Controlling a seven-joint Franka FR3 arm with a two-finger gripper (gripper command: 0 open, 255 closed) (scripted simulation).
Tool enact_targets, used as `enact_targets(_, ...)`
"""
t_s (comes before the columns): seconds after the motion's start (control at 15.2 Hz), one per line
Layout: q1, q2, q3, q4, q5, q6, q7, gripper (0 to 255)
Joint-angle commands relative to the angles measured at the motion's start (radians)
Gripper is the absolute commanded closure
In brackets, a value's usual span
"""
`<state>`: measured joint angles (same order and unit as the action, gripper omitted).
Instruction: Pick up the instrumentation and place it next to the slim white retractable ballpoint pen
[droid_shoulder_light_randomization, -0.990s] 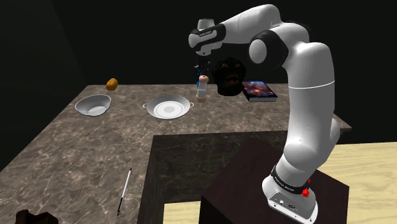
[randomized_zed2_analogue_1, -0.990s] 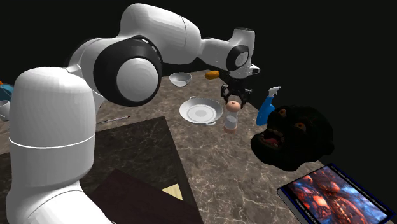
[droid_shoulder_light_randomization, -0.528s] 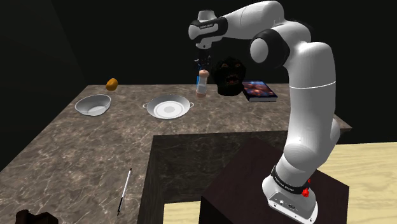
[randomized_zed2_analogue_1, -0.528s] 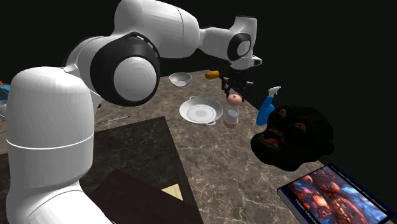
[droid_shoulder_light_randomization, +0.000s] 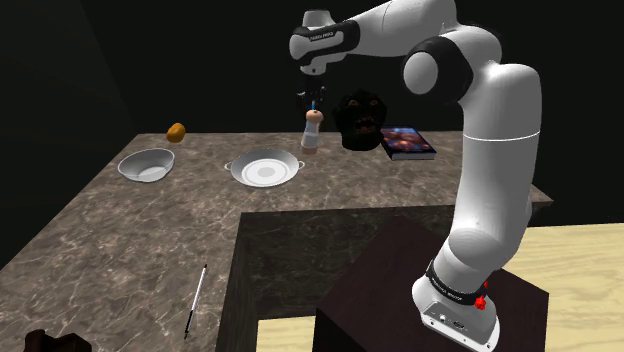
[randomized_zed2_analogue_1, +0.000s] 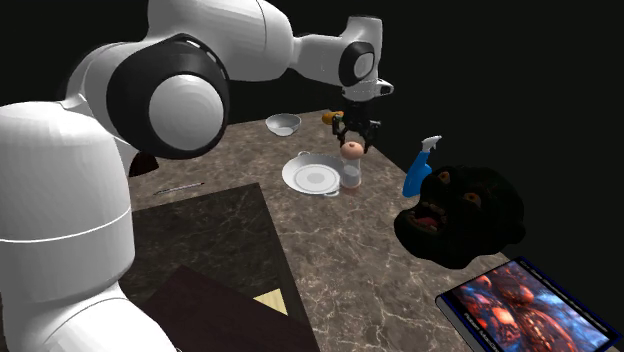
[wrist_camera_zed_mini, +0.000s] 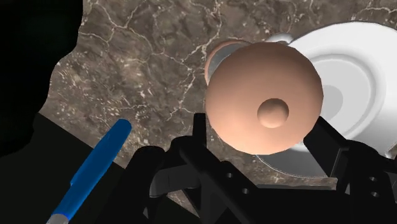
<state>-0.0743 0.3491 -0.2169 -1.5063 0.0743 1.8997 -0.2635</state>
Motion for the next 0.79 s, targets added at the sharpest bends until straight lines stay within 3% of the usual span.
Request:
enact_targets(0.0,0.037,-0.05,0.01,-0.072,-0.016,0.024,0.047,255)
enact_targets(0.73,0.195,-0.197,0.093,-0.268,-0.073,0.076,0.298,255)
